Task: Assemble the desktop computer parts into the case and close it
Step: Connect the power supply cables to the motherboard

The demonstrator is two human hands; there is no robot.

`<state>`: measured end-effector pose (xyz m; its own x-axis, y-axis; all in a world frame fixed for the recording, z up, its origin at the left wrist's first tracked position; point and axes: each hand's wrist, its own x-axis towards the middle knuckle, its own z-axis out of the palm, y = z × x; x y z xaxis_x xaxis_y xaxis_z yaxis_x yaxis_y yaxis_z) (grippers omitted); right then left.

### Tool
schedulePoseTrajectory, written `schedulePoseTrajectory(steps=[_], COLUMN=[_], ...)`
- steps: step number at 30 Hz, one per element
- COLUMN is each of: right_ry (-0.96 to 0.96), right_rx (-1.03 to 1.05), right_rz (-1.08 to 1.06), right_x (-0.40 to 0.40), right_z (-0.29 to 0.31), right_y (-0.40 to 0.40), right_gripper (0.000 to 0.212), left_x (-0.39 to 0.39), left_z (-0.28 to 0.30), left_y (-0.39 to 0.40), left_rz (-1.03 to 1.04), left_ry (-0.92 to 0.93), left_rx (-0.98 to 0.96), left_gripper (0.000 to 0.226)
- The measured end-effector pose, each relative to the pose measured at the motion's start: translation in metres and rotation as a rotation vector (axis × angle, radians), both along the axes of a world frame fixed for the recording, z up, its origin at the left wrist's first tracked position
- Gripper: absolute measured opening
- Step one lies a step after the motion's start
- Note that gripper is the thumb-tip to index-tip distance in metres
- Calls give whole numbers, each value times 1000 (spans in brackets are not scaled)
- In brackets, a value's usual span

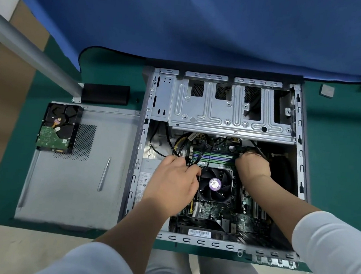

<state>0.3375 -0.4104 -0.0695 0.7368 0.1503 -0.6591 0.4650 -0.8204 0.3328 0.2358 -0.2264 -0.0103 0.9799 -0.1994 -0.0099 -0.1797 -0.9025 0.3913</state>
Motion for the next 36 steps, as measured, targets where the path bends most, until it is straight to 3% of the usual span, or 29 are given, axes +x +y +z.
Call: schedulePoseTrajectory(steps=[19,26,36], right_ry=[-1,-12,-36], right_rx=[66,-24,75], right_rz=[-33,12,-42], right_x=[12,2,9], right_z=[8,2,9], right_y=[-12,-2,-13], right_gripper=[35,38,34], left_x=[0,0,0], left_z=[-1,-1,1], left_y=[1,0,0], left_rz=[-6,-10,-1], left_ry=[-8,-5,-5], left_rx=[-2,-1,13], left_gripper=[13,14,14])
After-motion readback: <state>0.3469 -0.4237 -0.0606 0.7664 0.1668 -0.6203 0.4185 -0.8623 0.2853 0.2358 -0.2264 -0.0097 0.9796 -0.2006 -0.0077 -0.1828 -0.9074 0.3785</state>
